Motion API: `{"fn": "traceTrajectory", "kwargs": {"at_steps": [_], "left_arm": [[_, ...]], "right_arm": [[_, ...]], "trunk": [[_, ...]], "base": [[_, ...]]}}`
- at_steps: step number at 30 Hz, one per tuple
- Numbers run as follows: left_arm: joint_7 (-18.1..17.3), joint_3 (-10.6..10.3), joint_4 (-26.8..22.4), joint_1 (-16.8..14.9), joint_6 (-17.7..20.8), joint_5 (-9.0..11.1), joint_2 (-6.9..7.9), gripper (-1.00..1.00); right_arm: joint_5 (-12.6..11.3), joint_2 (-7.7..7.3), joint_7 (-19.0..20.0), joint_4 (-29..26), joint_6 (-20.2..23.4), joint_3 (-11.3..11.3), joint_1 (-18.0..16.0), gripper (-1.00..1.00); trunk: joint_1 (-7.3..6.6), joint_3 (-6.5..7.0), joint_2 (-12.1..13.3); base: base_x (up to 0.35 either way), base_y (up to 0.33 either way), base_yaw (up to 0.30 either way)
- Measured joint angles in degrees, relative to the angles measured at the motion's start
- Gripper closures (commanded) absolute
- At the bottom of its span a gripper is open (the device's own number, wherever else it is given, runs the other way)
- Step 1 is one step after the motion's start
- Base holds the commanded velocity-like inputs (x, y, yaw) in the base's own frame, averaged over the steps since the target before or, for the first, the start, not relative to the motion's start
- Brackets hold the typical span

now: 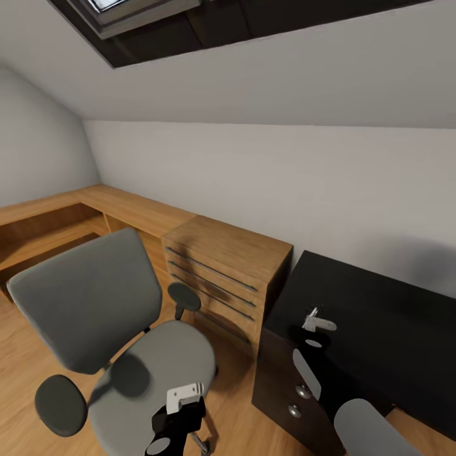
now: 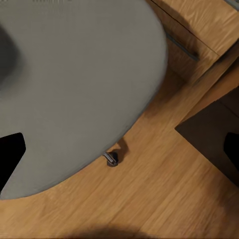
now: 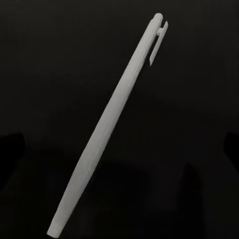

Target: In the bedroom, organize the workspace by keeping the computer under the desk, ensuring the monitor is on the desk, placing the keyboard on the desk next to the monitor, placing the mouse on the desk next to the keyboard, moving the folder from the swivel chair onto the desk next to the mouse, stacking the notebook on top of the folder with the pen on top of the notebook, and positioning the swivel chair next to the desk.

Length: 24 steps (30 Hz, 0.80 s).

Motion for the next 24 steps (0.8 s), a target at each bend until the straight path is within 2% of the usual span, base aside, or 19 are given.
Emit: {"fn": "traceTrajectory", "kwargs": {"at_steps": [6,24], "left_arm": [[0.1,-0.1,0.6,0.0,0.0,-0.2,-0.11,-1.0],[0.1,-0.9,0.4,0.0,0.1,-0.2,-0.12,-1.0]], "right_arm": [[0.0,-0.11,0.0,0.1,0.0,-0.1,0.0,-1.0],[0.0,-0.85,0.2,2.1,-0.5,-0.2,-0.3,-1.0]], "trunk": [[0.01,0.0,0.0],[0.01,0.01,0.0]], "base": [[0.147,0.0,0.0],[0.006,0.0,0.0]]}}
